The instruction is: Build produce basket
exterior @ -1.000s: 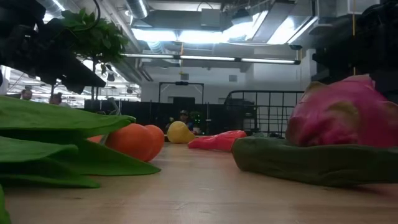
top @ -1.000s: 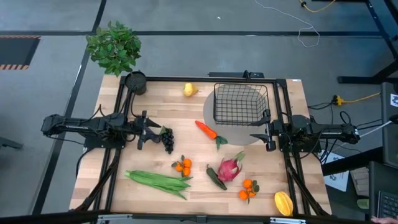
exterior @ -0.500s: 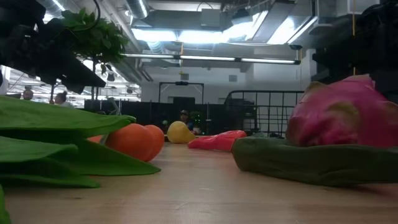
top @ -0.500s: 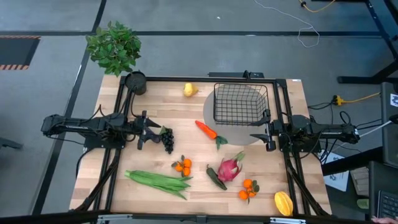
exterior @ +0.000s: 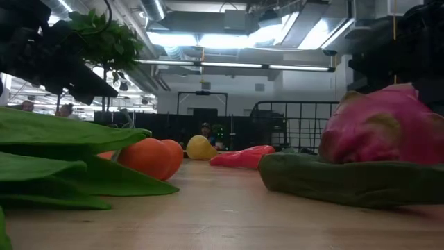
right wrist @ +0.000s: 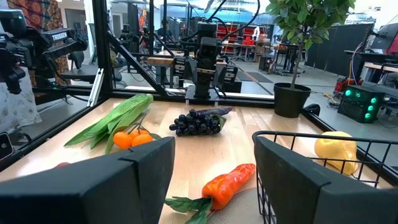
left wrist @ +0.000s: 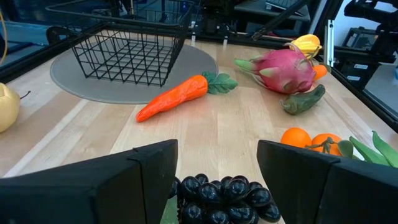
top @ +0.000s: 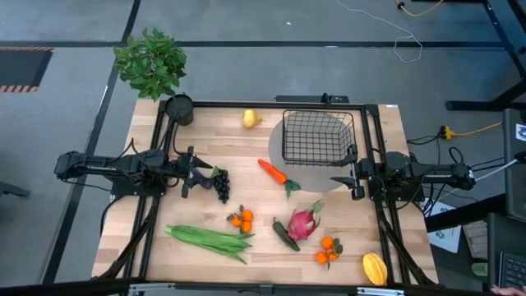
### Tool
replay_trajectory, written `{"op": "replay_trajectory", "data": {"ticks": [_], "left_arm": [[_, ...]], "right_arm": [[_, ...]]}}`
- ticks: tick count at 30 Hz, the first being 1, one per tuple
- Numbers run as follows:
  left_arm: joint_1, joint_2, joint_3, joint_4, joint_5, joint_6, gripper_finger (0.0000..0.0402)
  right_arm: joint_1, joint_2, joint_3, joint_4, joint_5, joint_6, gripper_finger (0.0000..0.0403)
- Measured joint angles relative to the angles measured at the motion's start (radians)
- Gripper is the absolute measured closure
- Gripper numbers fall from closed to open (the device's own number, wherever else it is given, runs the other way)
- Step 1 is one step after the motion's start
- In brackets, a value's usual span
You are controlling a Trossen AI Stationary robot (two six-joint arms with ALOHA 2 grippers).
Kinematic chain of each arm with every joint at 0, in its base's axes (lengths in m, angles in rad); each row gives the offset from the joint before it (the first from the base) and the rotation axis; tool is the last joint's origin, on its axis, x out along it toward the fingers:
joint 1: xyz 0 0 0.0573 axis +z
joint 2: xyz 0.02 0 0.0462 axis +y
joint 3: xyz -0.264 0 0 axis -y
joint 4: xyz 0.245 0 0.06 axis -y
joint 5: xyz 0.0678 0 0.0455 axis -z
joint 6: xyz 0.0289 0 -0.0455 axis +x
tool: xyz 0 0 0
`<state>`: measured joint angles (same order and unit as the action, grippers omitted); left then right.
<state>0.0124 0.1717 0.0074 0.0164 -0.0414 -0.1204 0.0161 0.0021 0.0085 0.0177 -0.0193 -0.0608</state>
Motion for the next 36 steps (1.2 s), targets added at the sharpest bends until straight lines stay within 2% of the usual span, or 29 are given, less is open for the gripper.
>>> {"op": "replay_trajectory", "data": {"ticks": [6, 9, 11, 17, 28, 36], "left_arm": [[0.0, 0.0, 0.0, 0.059, -0.001, -0.015, 0.0191], [0.0, 0.0, 0.0, 0.123, 0.004, -0.142, 0.0191], [0.0, 0.0, 0.0, 0.17, -0.04, -0.165, 0.0191], [0.0, 0.0, 0.0, 0.307, -0.22, -0.057, 0.0191], [0.0, 0.0, 0.0, 0.346, -0.538, 0.161, 0.0191], [0.014, 0.0, 0.005, 0.341, -0.548, 0.166, 0.0191]], "right_arm": [[0.0, 0.0, 0.0, 0.0, 0.0, 0.0, 0.0179], [0.0, 0.0, 0.0, 0.0, 0.0, 0.0, 0.0179], [0.0, 0.0, 0.0, 0.0, 0.0, 0.0, 0.0179], [0.0, 0.0, 0.0, 0.0, 0.0, 0.0, 0.0179], [0.0, 0.0, 0.0, 0.0, 0.0, 0.0, 0.0179], [0.0, 0.0, 0.0, 0.0, 0.0, 0.0, 0.0179]]}}
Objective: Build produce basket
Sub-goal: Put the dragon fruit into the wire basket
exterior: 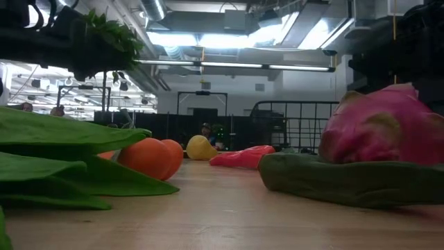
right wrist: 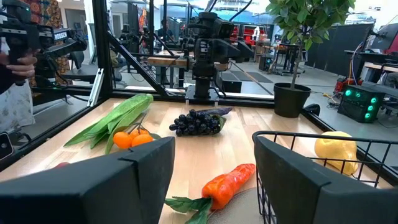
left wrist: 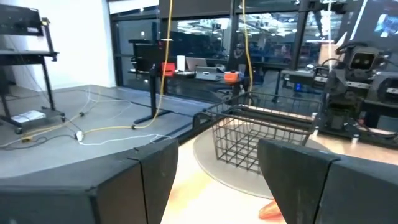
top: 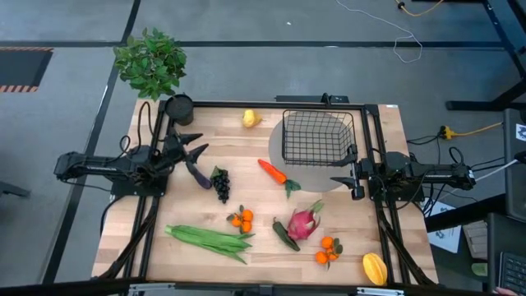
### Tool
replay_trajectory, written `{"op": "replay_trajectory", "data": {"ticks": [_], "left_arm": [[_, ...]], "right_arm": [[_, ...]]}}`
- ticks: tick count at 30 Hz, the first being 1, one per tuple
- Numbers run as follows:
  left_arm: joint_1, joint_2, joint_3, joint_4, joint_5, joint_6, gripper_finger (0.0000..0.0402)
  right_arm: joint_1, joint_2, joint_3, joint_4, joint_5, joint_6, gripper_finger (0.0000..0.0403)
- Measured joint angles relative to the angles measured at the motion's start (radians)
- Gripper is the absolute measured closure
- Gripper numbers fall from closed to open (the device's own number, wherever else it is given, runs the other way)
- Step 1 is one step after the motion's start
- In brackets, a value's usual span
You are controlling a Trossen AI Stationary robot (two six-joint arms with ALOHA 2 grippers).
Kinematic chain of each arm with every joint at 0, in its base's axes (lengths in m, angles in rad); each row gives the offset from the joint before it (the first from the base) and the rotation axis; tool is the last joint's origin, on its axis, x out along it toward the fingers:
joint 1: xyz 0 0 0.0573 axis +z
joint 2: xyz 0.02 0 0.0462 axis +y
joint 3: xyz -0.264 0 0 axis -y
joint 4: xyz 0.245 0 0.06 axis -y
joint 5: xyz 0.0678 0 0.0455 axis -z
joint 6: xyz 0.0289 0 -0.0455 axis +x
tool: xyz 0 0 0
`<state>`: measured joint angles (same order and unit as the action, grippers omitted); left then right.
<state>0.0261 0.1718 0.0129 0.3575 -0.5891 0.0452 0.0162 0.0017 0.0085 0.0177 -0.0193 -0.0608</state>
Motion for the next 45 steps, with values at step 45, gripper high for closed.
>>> {"op": "replay_trajectory", "data": {"ticks": [45], "left_arm": [[0.066, 0.0, 0.018, -0.028, -0.041, -0.042, 0.0191]], "right_arm": [[0.0, 0.0, 0.0, 0.021, 0.001, -0.248, 0.0179]]}}
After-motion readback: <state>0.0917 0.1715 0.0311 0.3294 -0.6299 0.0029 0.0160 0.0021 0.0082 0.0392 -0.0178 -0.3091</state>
